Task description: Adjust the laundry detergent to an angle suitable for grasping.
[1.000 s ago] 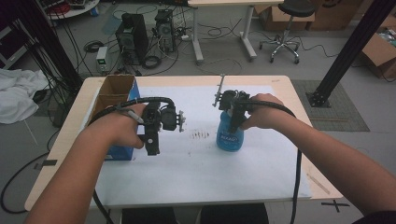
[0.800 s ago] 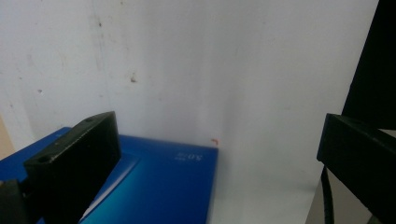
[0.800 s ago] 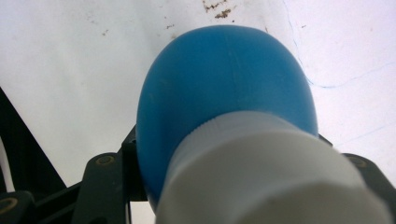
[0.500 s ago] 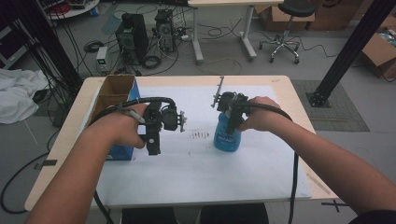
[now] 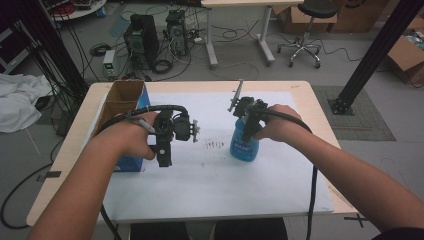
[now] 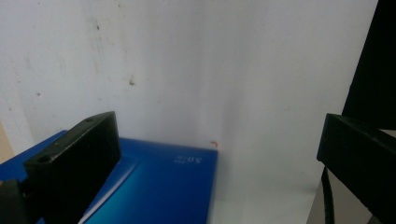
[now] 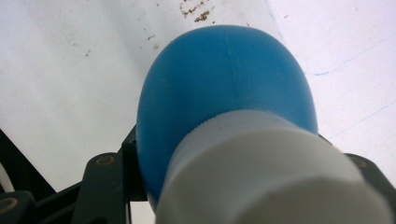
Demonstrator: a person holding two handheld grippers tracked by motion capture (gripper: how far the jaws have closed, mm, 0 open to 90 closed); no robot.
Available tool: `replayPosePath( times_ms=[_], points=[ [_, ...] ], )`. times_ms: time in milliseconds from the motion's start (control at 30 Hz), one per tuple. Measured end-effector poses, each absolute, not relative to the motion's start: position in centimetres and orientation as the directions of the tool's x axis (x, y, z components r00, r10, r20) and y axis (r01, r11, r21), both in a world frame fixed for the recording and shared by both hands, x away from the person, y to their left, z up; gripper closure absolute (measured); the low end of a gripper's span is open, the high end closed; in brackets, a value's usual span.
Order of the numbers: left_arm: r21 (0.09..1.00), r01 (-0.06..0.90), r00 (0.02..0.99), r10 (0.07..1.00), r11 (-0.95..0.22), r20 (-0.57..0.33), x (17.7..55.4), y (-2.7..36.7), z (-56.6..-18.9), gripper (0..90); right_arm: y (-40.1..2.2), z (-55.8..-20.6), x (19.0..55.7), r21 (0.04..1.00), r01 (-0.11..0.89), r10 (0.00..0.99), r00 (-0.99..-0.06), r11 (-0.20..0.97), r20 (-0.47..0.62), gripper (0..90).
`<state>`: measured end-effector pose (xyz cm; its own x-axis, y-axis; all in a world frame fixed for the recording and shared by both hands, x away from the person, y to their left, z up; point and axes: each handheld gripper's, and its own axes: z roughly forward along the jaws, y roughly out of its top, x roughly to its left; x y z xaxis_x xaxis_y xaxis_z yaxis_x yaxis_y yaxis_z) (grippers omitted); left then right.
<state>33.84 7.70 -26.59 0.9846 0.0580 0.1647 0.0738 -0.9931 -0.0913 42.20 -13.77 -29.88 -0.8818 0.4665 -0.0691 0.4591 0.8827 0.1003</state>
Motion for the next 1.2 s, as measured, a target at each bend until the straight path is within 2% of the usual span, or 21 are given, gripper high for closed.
replayPosePath(
  times_ms=[867,1200],
  points=[
    [-0.093,0.077,0.985,0.062,-0.993,0.163,33.99,7.92,-26.97,0.1,-13.51,-29.97,42.43,0.079,0.420,0.426,-0.901,0.904,-0.082,37.1],
    [-0.091,0.074,0.985,0.058,-0.993,0.160,34.06,7.82,-27.16,0.1,-13.46,-29.53,42.42,0.110,0.406,0.417,-0.904,0.907,-0.093,35.4]
  ],
)
